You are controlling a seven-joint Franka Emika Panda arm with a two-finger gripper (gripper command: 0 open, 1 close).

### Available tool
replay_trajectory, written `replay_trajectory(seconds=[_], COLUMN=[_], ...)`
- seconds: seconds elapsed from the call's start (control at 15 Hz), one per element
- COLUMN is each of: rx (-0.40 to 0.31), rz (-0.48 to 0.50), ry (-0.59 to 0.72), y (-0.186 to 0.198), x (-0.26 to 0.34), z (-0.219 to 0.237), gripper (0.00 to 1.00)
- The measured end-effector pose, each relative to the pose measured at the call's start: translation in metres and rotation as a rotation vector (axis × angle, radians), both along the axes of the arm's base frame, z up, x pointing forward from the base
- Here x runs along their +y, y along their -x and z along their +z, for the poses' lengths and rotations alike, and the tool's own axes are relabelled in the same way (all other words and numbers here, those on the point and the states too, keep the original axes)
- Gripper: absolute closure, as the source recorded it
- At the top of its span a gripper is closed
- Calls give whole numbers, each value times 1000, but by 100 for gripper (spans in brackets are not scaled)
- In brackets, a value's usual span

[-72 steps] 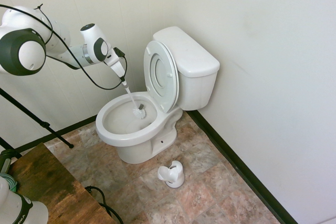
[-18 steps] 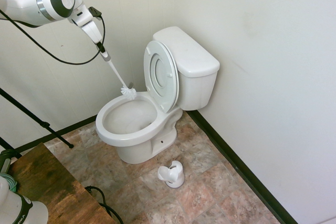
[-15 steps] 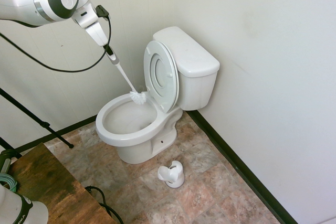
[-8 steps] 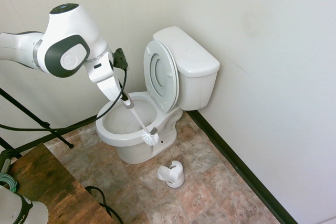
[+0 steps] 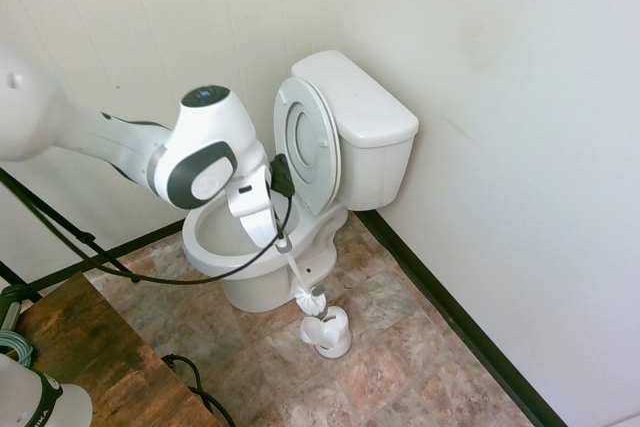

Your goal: Clean the toilet

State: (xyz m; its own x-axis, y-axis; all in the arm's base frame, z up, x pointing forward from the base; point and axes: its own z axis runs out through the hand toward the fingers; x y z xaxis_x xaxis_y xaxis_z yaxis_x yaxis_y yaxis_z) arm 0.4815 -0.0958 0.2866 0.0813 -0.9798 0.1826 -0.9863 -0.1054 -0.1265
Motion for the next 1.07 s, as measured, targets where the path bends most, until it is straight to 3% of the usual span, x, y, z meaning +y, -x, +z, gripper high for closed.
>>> replay_trajectory(seconds=[0.33, 0.6, 1.07], rx=[67, 95, 194], rz=[-55, -67, -90], ry=[-46, -73, -108], y=[-56, -96, -130], x=[-15, -17, -28], z=[-101, -130, -196], gripper=[100, 100, 100])
